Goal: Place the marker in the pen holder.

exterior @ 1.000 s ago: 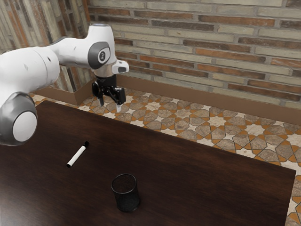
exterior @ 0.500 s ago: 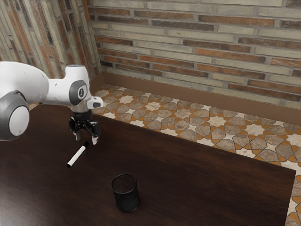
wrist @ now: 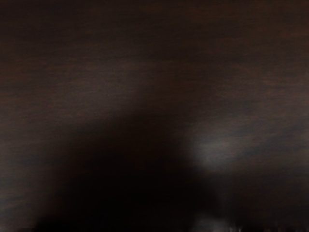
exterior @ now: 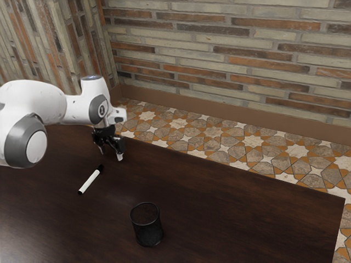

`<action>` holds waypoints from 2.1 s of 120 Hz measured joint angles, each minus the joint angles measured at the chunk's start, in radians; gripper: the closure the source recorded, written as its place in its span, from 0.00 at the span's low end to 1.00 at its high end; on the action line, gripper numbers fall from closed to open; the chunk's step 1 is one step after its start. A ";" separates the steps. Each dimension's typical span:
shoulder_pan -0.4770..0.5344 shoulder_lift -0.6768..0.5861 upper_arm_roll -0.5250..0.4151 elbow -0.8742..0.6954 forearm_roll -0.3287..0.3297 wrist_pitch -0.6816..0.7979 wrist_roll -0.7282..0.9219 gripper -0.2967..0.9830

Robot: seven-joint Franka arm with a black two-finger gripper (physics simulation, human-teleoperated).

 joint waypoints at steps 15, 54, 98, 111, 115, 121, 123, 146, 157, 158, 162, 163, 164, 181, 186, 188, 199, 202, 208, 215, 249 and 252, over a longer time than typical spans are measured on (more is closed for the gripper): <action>-0.001 -0.075 0.006 -0.120 -0.007 0.001 0.026 0.25; -0.007 -0.144 0.017 -0.254 -0.004 0.031 0.073 0.20; -0.012 -0.186 0.018 -0.298 0.001 0.042 0.096 0.54; -0.014 -0.194 0.023 -0.305 0.001 0.042 0.098 0.70; -0.015 -0.195 0.024 -0.306 0.001 0.042 0.098 0.73; -0.015 -0.196 0.024 -0.309 0.003 0.043 0.096 0.76; -0.015 -0.197 0.024 -0.310 0.004 0.043 0.096 0.77; -0.029 -0.233 0.025 -0.313 0.025 0.049 0.079 0.83; -0.052 -0.292 0.025 -0.319 0.041 0.051 0.068 0.84; -0.054 -0.297 0.025 -0.319 0.041 0.051 0.067 0.84; -0.066 -0.321 0.025 -0.324 0.045 0.051 0.063 0.84; -0.069 -0.328 0.025 -0.325 0.045 0.051 0.062 0.84; -0.072 -0.334 0.025 -0.327 0.046 0.051 0.061 0.84; -0.156 -0.461 0.025 -0.363 0.054 0.049 0.044 0.85; -0.175 -0.496 0.025 -0.380 0.055 0.048 0.039 0.85; -0.181 -0.508 0.025 -0.387 0.056 0.048 0.037 0.85; -0.228 -0.583 0.025 -0.427 0.056 0.046 0.027 0.85; -0.246 -0.600 0.025 -0.434 0.054 0.045 0.025 0.85; -0.285 -0.622 0.024 -0.441 0.051 0.043 0.019 0.85; -0.337 -0.637 0.023 -0.444 0.038 0.042 0.013 0.85; -0.485 -0.652 0.022 -0.488 -0.130 0.041 -0.016 0.85; -0.488 -0.660 0.022 -0.504 -0.146 0.042 -0.018 0.85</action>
